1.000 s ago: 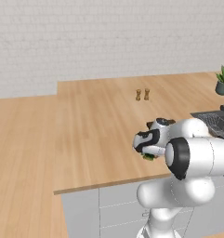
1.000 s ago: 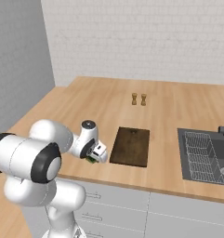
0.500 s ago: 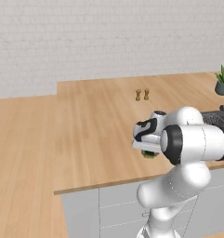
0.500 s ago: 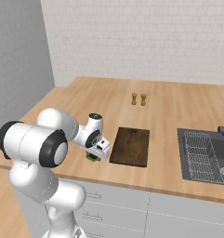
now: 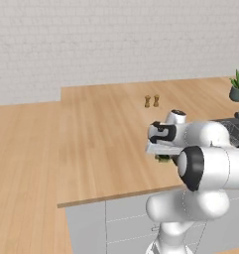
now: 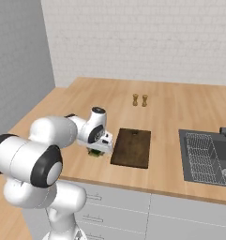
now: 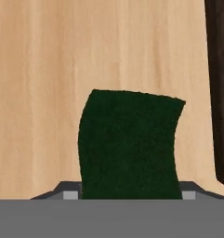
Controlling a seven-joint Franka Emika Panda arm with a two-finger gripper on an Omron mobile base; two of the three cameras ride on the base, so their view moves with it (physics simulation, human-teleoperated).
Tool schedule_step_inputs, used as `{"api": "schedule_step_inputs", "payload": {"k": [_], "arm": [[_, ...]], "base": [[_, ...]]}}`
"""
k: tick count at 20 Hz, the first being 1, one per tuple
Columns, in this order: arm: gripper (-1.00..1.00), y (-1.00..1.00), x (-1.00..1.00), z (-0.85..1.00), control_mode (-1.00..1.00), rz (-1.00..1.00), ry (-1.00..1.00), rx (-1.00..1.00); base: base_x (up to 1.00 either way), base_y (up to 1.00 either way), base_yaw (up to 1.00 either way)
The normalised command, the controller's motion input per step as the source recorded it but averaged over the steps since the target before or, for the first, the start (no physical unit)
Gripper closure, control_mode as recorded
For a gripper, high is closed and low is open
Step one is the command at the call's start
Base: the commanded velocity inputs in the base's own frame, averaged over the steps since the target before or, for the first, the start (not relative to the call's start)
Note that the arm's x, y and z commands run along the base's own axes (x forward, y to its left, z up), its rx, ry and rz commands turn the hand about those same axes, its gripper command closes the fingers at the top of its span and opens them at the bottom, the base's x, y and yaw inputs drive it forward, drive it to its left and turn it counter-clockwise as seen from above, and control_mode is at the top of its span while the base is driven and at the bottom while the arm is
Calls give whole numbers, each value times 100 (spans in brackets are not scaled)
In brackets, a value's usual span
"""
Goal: Pick up the sponge from the counter and clean the cutting board by briefly scrubbing or pressing down on the cutting board. Once finished, release the sponge.
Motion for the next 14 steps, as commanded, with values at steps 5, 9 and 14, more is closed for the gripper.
{"api": "schedule_step_inputs", "payload": {"k": [5,9,14], "arm": [[100,-74,-4,2,-100,9,-2,0],[100,-62,7,0,-100,1,0,0],[100,-38,5,0,-100,1,0,0]], "base": [[0,0,0],[0,0,0],[0,0,0]]}}
